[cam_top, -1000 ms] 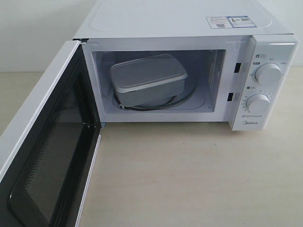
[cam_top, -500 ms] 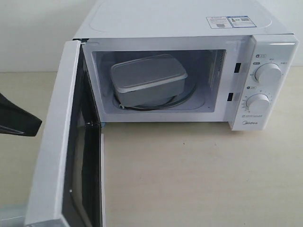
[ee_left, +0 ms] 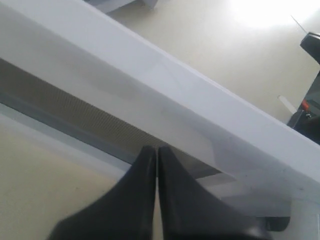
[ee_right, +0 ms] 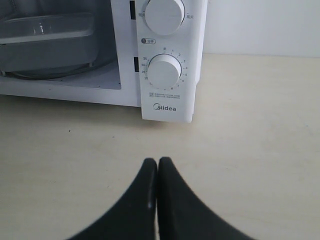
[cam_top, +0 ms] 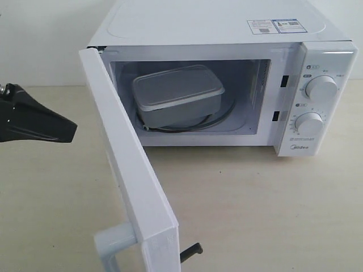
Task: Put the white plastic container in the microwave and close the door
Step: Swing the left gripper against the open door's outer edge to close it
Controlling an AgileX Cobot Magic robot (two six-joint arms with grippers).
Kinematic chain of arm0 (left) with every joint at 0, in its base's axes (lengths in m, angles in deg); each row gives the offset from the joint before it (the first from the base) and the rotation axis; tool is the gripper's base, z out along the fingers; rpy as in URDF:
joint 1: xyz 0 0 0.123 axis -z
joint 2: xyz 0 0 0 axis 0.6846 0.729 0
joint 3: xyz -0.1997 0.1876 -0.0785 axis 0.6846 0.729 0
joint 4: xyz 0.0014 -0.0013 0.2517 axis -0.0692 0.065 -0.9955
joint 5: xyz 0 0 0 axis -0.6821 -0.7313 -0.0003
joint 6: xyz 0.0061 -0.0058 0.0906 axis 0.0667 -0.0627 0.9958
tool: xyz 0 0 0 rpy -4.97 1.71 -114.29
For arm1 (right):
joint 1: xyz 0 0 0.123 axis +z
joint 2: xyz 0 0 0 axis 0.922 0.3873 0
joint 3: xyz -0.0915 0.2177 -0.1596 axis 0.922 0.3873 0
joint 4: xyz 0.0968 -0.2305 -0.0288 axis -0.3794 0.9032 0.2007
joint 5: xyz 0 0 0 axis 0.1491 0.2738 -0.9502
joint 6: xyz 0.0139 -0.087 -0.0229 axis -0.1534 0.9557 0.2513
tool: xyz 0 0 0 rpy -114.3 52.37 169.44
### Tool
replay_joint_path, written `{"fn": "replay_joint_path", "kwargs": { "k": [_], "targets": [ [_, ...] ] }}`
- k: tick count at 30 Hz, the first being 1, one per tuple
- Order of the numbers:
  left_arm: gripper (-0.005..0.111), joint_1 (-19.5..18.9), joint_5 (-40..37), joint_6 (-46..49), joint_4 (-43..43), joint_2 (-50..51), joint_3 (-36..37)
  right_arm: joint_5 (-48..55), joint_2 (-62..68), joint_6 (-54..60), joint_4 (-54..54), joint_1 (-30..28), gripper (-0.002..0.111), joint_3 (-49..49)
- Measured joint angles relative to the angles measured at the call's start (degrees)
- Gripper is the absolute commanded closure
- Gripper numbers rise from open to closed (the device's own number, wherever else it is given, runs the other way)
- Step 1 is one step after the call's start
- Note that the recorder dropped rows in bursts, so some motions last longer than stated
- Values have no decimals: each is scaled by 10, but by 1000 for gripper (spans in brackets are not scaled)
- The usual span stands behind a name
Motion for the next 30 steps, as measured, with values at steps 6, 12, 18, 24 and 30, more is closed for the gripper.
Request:
{"fn": "replay_joint_path", "kwargs": {
  "k": [6,12,18,24,30],
  "targets": [
    [103,0,6,26,37,32,0,0,0,0,0,0,108,0],
    [103,20,26,51,54,61,0,0,0,0,0,0,108,0],
    [103,69,63,67,58,84,-16,0,0,0,0,0,108,0],
    [103,84,79,69,68,115,-41,-1,0,0,0,0,108,0],
    [103,84,92,71,70,129,-46,-12,0,0,0,0,108,0]
  ]
}}
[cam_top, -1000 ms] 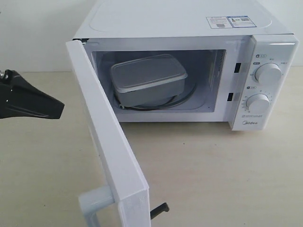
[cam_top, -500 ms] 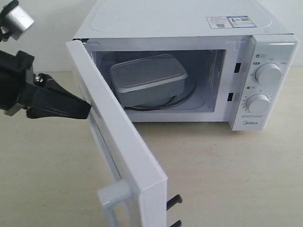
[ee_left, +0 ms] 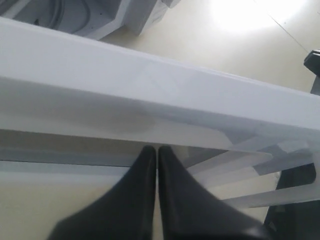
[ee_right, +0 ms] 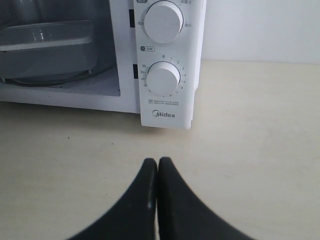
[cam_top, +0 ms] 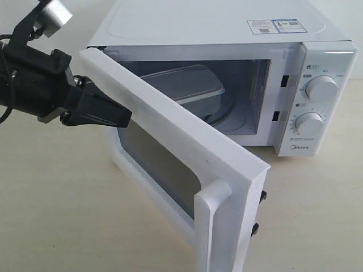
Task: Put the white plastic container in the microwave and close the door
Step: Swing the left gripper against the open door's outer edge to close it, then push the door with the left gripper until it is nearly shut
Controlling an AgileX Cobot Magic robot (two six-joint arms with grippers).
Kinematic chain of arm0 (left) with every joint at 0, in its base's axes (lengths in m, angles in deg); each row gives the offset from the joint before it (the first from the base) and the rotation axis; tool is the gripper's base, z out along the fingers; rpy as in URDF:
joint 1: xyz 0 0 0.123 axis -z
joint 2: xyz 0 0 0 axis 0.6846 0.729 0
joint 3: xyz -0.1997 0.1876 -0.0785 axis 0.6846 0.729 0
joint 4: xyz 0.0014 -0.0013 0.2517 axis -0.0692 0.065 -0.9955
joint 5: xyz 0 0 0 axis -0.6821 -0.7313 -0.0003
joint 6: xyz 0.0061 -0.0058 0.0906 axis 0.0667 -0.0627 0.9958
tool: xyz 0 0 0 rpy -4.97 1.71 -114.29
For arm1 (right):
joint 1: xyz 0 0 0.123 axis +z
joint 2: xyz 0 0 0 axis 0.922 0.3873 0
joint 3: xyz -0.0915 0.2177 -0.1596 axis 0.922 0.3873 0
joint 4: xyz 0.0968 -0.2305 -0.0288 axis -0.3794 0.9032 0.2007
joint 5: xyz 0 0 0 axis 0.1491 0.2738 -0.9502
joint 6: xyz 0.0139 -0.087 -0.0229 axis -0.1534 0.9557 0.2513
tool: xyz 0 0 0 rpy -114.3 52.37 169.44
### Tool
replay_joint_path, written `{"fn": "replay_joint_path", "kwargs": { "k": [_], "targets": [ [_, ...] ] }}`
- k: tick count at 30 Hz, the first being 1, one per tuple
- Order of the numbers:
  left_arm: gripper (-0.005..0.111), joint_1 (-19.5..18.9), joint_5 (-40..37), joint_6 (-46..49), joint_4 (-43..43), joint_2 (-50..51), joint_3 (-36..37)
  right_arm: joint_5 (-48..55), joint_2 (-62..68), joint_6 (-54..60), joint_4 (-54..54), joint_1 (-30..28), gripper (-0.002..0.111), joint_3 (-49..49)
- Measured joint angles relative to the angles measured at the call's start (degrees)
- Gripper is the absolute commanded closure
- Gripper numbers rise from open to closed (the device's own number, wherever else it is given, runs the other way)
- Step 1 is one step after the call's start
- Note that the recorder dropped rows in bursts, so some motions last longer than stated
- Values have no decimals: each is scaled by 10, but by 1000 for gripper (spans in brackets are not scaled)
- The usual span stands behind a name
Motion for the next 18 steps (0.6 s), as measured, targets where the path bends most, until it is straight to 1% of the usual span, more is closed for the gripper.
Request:
{"fn": "replay_joint_path", "kwargs": {
  "k": [7,12,18],
  "targets": [
    [103,0,30,28,25,23,0,0,0,0,0,0,108,0],
    [103,0,31,50,51,41,0,0,0,0,0,0,108,0],
    [103,0,31,109,119,48,0,0,0,0,0,0,108,0]
  ]
}}
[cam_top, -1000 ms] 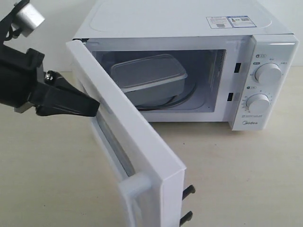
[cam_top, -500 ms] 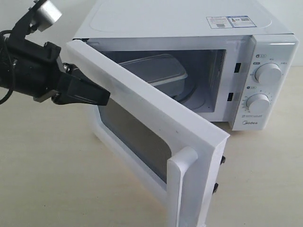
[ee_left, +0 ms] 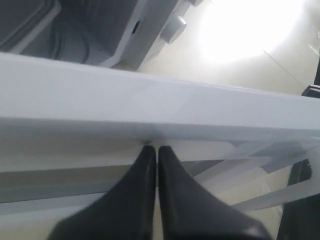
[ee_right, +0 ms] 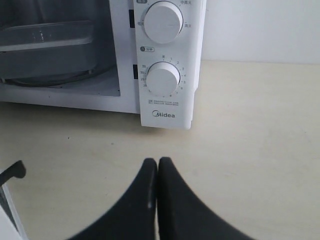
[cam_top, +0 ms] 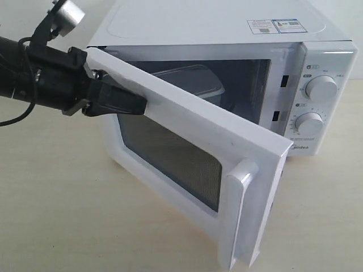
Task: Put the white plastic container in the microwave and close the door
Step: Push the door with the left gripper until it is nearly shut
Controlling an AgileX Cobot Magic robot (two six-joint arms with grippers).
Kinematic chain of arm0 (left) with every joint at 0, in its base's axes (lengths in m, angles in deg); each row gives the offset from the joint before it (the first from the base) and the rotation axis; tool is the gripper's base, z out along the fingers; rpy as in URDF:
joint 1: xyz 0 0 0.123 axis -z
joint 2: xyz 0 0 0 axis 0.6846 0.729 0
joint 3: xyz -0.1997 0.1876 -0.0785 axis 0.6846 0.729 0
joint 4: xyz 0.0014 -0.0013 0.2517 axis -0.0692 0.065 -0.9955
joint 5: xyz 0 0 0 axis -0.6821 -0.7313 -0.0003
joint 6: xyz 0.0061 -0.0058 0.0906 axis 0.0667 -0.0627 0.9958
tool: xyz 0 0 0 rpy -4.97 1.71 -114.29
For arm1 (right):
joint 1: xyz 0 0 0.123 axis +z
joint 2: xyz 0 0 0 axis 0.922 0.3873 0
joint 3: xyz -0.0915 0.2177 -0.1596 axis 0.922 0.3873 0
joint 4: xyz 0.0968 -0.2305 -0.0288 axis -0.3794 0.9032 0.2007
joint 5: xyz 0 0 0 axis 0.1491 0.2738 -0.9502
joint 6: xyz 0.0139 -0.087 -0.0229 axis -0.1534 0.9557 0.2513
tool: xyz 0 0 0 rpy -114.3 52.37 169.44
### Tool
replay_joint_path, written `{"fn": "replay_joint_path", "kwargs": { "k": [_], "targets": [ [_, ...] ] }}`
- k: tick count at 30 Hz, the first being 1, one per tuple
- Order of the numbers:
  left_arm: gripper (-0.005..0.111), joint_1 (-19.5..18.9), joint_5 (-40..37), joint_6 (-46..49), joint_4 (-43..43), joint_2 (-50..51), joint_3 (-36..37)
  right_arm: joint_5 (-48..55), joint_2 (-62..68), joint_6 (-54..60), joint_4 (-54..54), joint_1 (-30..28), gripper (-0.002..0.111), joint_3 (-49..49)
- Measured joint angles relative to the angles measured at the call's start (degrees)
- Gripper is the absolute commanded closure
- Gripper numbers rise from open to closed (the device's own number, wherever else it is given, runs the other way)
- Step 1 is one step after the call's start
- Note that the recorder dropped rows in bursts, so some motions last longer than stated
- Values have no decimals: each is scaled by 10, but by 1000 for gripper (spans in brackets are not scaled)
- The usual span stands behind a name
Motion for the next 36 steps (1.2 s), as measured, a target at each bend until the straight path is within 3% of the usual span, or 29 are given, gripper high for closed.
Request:
{"fn": "replay_joint_path", "kwargs": {
  "k": [8,16,24,29,36],
  "targets": [
    [103,0,45,49,46,0,0,0,0,0,0,0,108,0],
    [103,3,19,55,49,41,-42,-1,0,0,0,0,108,0],
    [103,42,25,55,52,80,-88,-1,0,0,0,0,108,0],
    [103,47,26,55,56,84,-92,-1,0,0,0,0,108,0],
    [103,47,79,55,56,84,-92,-1,0,0,0,0,108,0]
  ]
}}
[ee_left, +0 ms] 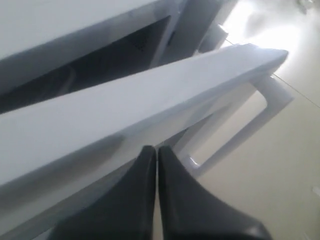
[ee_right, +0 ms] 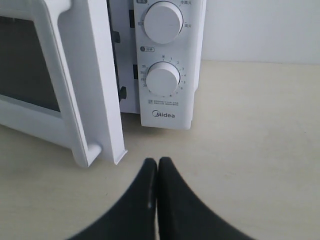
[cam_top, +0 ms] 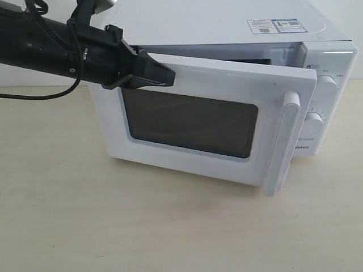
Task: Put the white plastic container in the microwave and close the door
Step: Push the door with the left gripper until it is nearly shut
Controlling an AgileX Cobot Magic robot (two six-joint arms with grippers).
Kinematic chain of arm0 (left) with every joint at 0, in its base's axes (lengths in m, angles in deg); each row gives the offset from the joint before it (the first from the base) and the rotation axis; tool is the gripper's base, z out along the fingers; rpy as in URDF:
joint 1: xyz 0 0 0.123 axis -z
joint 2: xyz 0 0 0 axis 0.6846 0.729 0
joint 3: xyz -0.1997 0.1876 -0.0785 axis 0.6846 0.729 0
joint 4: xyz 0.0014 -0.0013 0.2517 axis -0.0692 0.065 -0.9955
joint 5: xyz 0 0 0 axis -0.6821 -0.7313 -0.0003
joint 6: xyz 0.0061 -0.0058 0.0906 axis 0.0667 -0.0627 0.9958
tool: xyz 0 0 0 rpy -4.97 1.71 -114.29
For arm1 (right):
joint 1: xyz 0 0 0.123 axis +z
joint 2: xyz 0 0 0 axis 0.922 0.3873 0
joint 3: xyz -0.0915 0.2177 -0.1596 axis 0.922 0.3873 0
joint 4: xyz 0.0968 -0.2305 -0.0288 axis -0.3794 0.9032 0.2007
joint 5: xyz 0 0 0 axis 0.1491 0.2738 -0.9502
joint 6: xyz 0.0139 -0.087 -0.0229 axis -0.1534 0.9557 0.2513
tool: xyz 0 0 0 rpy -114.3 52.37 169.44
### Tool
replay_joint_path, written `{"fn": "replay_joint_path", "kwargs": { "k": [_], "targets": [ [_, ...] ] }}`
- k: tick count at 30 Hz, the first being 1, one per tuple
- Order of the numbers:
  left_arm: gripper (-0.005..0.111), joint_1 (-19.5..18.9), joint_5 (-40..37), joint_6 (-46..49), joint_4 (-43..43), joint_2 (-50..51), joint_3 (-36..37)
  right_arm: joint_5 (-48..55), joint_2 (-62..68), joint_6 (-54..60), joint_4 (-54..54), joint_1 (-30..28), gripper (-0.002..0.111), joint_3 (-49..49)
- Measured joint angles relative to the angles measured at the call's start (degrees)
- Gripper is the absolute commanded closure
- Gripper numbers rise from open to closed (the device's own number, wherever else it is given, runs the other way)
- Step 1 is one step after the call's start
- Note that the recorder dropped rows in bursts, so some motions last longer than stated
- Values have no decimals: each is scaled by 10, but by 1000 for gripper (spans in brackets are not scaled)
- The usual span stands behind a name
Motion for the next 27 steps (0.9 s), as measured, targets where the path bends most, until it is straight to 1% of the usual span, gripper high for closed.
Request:
{"fn": "replay_joint_path", "kwargs": {
  "k": [2,7,16,27],
  "targets": [
    [103,0,26,0,0,0,0,0,0,0,0,0,108,0],
    [103,0,53,0,0,0,0,0,0,0,0,0,108,0],
    [103,0,71,0,-1,0,0,0,0,0,0,0,108,0],
    [103,5,73,-3,9,21,0,0,0,-1,0,0,108,0]
  ]
}}
